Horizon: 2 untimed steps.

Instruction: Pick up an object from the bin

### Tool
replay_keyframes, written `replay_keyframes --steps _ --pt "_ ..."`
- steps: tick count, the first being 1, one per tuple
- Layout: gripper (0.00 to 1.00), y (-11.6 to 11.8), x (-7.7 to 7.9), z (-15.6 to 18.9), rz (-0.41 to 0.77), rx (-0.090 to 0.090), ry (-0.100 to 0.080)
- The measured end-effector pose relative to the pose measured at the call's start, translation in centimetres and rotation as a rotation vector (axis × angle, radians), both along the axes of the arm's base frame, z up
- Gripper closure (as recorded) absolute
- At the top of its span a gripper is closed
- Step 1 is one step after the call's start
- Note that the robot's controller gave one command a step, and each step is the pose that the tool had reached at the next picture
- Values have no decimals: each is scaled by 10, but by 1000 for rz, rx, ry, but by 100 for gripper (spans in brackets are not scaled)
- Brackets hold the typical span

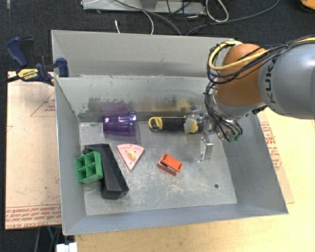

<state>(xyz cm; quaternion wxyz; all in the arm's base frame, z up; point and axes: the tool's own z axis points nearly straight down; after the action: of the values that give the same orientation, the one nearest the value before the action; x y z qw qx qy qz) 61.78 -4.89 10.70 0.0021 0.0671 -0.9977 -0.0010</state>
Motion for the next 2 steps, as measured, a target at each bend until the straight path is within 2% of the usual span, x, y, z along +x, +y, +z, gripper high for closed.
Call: replay_keyframes --steps 1,2 --pt "0 29 38 5 -118 -1 -1" --pt "0 59 39 -10 7 1 4"
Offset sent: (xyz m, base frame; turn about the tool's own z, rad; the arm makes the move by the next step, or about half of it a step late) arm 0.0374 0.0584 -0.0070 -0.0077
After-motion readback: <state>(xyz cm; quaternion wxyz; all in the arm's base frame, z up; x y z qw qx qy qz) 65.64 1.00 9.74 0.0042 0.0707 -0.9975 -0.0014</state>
